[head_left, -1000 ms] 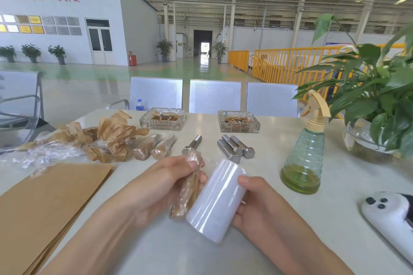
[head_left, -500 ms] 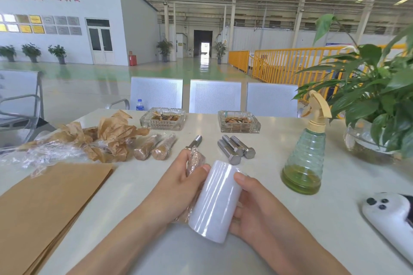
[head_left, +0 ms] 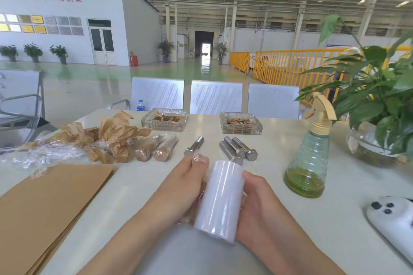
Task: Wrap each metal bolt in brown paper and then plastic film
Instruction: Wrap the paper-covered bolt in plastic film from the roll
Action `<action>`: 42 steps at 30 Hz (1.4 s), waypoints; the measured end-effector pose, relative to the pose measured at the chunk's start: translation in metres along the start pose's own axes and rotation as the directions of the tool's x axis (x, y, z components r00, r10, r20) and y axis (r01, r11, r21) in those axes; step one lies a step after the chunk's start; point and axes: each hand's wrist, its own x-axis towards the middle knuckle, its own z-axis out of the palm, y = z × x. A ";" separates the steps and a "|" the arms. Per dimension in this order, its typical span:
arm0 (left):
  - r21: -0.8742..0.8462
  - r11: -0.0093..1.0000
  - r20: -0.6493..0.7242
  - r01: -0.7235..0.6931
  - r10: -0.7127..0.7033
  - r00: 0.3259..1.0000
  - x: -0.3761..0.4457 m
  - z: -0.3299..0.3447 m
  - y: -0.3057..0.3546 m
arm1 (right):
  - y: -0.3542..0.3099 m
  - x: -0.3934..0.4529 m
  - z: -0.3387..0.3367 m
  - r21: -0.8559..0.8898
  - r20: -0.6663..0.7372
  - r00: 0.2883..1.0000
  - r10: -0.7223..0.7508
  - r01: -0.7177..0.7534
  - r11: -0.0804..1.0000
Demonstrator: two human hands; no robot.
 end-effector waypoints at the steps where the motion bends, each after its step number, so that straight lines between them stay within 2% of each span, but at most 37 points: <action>1: -0.028 0.995 0.052 0.092 -0.090 0.995 0.003 -0.004 -0.001 | -0.001 0.000 -0.003 0.012 -0.009 1.000 0.001 -0.001 1.000; 2: -0.102 0.987 0.115 0.127 -0.115 0.987 0.003 -0.006 -0.002 | -0.002 0.000 -0.008 0.014 0.001 1.000 -0.004 0.004 1.000; 3: -0.218 0.970 0.176 0.105 -0.066 0.982 0.002 -0.007 -0.004 | -0.003 -0.001 -0.011 0.002 0.032 0.999 -0.015 0.015 1.000; 5: -0.386 0.917 0.221 0.100 -0.013 0.975 -0.005 -0.012 0.002 | -0.004 -0.006 -0.018 -0.038 0.093 0.995 -0.025 0.028 0.999; 6: -0.412 0.906 0.237 0.093 0.008 0.971 -0.012 -0.016 0.001 | -0.005 -0.008 -0.020 -0.048 0.112 0.994 -0.019 0.025 0.999; 12: -0.412 0.901 0.164 0.135 -0.073 0.984 -0.015 -0.016 0.007 | -0.006 -0.015 -0.018 -0.099 0.170 0.985 0.013 0.004 0.995; 15: -0.457 0.886 0.163 0.078 -0.002 0.987 -0.019 -0.008 0.011 | -0.008 -0.021 -0.013 -0.121 0.199 0.980 -0.027 0.052 0.991; 18: -0.414 0.910 0.157 0.000 0.072 0.985 -0.018 -0.001 0.008 | -0.011 -0.022 -0.013 -0.047 0.172 0.985 -0.031 0.040 0.998; 23: -0.177 0.966 0.045 -0.190 0.200 0.979 -0.015 0.000 0.001 | -0.009 -0.020 -0.013 -0.056 0.186 0.982 -0.014 0.025 0.998; 26: -0.011 0.972 -0.013 -0.233 0.233 0.972 -0.011 -0.003 -0.003 | -0.007 -0.018 -0.016 -0.050 0.223 0.975 -0.007 0.019 0.999; 29: 0.059 0.967 -0.023 -0.247 0.248 0.968 -0.009 -0.005 -0.006 | -0.007 -0.016 -0.018 -0.028 0.240 0.971 -0.018 0.025 0.999; 31: 0.008 0.980 0.009 -0.198 0.198 0.980 -0.008 -0.003 -0.005 | -0.007 -0.013 -0.020 0.002 0.208 0.978 -0.029 0.029 1.000; 34: -0.170 0.984 0.074 -0.047 0.061 0.995 -0.009 0.000 -0.001 | -0.010 -0.010 -0.022 0.047 0.116 0.992 -0.038 0.033 0.998; 37: -0.219 0.973 0.165 -0.069 0.107 0.980 -0.012 -0.005 0.001 | -0.011 -0.009 -0.023 0.096 0.063 0.997 -0.054 0.047 0.994; 42: -0.277 0.961 0.202 -0.015 0.074 0.977 -0.017 -0.011 0.008 | -0.007 -0.012 -0.024 -0.021 0.168 0.986 -0.002 0.006 1.000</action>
